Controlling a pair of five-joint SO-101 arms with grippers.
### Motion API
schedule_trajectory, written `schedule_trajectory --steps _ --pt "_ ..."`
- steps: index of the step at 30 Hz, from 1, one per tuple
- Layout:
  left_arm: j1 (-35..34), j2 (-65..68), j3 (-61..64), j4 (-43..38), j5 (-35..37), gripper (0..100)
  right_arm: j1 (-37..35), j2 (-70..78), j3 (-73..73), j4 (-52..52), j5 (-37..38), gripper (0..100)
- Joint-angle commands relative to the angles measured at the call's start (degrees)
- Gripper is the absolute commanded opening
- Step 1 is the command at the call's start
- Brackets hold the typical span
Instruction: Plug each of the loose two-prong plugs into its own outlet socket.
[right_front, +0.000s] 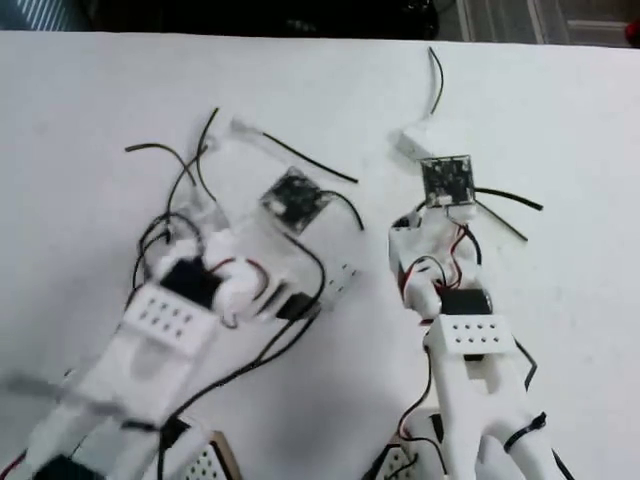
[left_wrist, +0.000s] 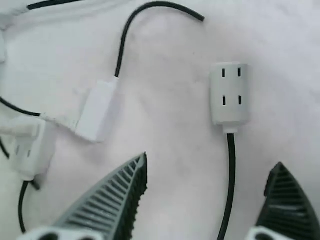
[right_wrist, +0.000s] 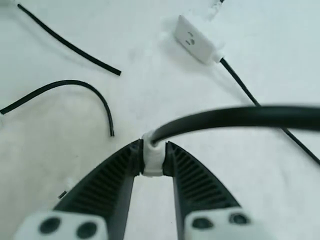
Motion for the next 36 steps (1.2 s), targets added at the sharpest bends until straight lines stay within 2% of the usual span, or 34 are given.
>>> schedule_trajectory --steps 1,6,11,17,20,27,29,32,36 --pt "1.80 13.23 -6.59 -4.66 0.79 36 1.19 0.13 -0.35 -1.71 -1.41 1.7" --pt "4.18 23.60 -11.08 -6.77 2.29 36 1.19 0.22 -0.26 -1.45 -1.49 1.7" --pt "6.29 24.92 -12.22 -8.35 6.33 36 1.19 0.22 -0.26 -1.27 -1.49 1.7" --pt "6.37 28.53 -11.69 -14.24 6.24 36 1.19 0.22 -0.18 -1.19 -1.49 1.7" --pt "6.46 33.80 -12.75 -16.44 6.24 32 1.19 0.22 0.44 -1.63 -1.23 1.7" --pt "6.81 39.16 -18.37 -12.84 6.24 24 1.27 0.22 0.53 -1.63 -1.23 1.7" --pt "6.73 39.16 -18.55 -11.96 4.48 21 1.27 0.22 0.53 -1.63 -1.23 1.7" --pt "6.73 39.16 -18.55 -9.85 -3.52 19 1.27 0.22 0.62 -1.63 -1.23 1.7" --pt "6.37 39.08 -18.55 -7.38 -8.00 20 1.27 0.22 0.62 -1.54 -1.14 1.7"
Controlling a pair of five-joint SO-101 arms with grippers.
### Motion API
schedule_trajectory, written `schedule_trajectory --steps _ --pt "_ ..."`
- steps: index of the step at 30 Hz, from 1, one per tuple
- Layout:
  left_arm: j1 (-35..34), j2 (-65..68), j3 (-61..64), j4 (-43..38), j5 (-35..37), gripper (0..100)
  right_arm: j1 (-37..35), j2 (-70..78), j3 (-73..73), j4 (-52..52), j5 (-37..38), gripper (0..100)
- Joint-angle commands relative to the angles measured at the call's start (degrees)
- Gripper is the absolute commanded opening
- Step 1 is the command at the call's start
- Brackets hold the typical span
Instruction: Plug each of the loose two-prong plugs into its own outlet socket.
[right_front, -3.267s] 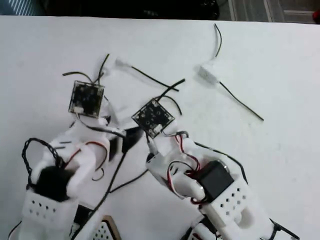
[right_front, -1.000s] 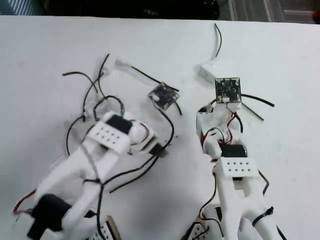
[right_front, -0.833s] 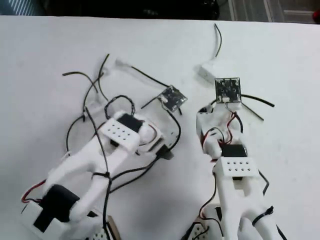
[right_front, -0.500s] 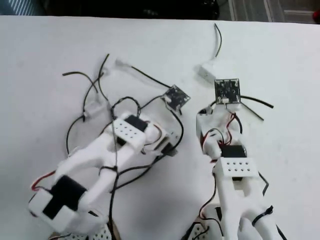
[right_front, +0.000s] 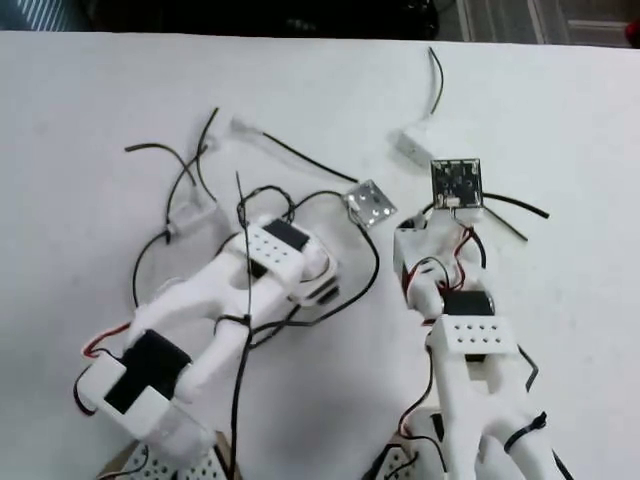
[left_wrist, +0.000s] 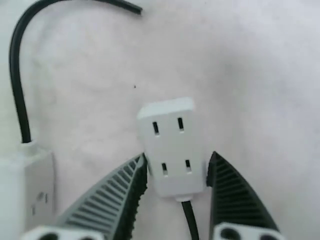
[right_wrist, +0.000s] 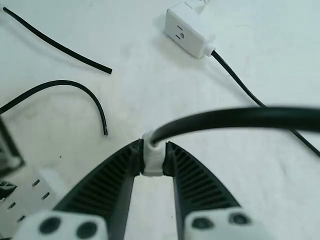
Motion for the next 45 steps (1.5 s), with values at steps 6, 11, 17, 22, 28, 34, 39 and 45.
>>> schedule_trajectory --steps 6,11,17,22,28,34,39,45 --pt "-0.22 -0.22 -1.49 4.66 -15.82 22 0.31 -0.13 -0.44 -0.75 -0.09 1.7" --pt "-3.47 -1.27 -2.37 4.84 -12.92 31 0.31 -0.13 -0.44 -0.75 0.00 1.7" --pt "-4.97 -12.35 -2.29 11.08 -12.04 32 0.22 -0.13 -0.44 -0.57 0.00 1.7" --pt "-11.38 -25.10 -2.20 16.70 -8.00 32 -0.04 -0.22 -0.44 -0.48 0.00 1.7" --pt "-24.66 -37.85 5.27 16.97 -1.85 31 -4.62 -0.31 -2.37 4.62 5.19 1.7" --pt "-32.48 -49.54 19.52 16.00 -1.93 28 -13.85 -0.22 -4.92 11.03 8.97 1.7" --pt "-36.88 -58.77 32.62 8.97 -1.93 28 -19.82 -0.22 -5.80 11.03 9.49 1.7" --pt "-36.79 -66.51 44.57 1.58 -1.85 28 -24.13 1.10 -5.80 10.59 12.84 1.7"
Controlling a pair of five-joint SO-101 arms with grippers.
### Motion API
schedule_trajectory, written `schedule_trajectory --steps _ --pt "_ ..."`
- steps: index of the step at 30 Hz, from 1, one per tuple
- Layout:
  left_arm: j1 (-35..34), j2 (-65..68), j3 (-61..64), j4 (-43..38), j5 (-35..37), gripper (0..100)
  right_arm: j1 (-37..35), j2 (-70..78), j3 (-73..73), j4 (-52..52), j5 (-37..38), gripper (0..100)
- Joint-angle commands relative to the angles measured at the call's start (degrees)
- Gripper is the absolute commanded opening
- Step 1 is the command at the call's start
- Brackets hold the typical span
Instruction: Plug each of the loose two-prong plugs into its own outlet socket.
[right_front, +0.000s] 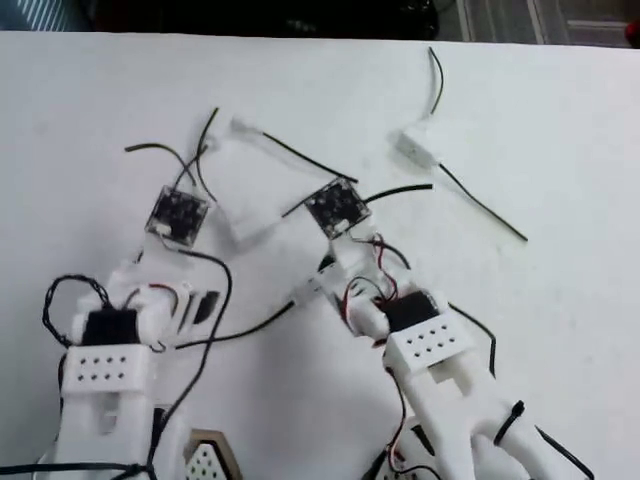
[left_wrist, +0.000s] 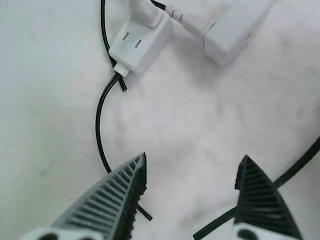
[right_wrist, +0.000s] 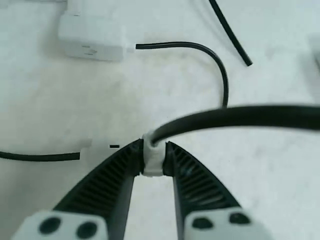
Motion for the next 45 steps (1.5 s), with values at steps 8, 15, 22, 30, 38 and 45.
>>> schedule_trajectory --steps 8,15,22,30,38,45 --pt "-0.57 -6.64 6.77 -3.78 0.44 28 -1.71 14.55 -3.96 -9.36 3.78 1.7" --pt "-0.40 -6.64 6.86 -3.78 0.44 28 1.10 16.57 -3.69 -10.59 4.66 1.7" --pt "-0.57 -6.55 6.86 -3.78 0.44 28 1.54 17.45 -1.41 -9.54 4.66 1.7" --pt "-0.66 -6.73 7.56 -4.04 0.44 28 2.42 22.29 -1.41 -11.38 8.09 1.7" --pt "-0.48 -6.73 7.74 -4.22 0.44 28 5.49 20.62 -4.40 -5.41 7.82 13.8" --pt "-0.48 -6.73 7.74 -4.22 0.44 28 3.21 8.22 -6.15 3.91 3.78 16.3"
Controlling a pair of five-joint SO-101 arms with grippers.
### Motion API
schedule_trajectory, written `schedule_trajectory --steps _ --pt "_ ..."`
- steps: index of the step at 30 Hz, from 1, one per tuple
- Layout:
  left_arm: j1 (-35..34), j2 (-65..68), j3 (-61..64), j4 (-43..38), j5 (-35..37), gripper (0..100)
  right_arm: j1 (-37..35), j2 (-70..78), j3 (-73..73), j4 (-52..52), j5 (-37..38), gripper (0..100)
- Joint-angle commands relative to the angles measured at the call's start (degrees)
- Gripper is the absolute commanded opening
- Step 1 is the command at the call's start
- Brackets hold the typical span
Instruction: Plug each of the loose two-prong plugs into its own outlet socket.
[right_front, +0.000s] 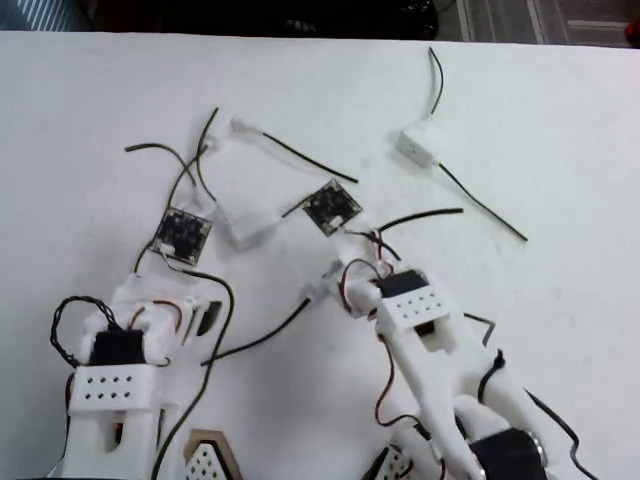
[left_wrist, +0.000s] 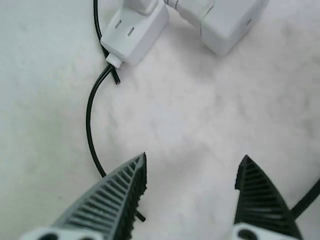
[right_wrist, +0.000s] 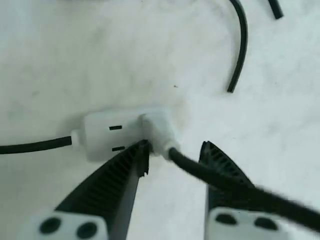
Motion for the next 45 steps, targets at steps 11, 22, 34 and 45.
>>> schedule_trajectory --steps 11,22,34,45 --pt "-0.31 -1.01 0.00 -1.05 0.44 28 -2.77 -17.45 -1.58 17.01 -1.93 1.2" --pt "-1.01 -1.10 -0.44 -1.14 0.79 28 -3.12 3.65 -1.23 5.67 -1.93 1.9" --pt "-5.14 -1.10 -1.93 -1.14 4.84 28 -6.73 10.33 -1.05 -25.71 -16.79 2.0" --pt "-4.97 -1.19 -3.43 -0.70 8.44 28 -0.84 -11.03 -0.70 1.89 -16.79 2.0"
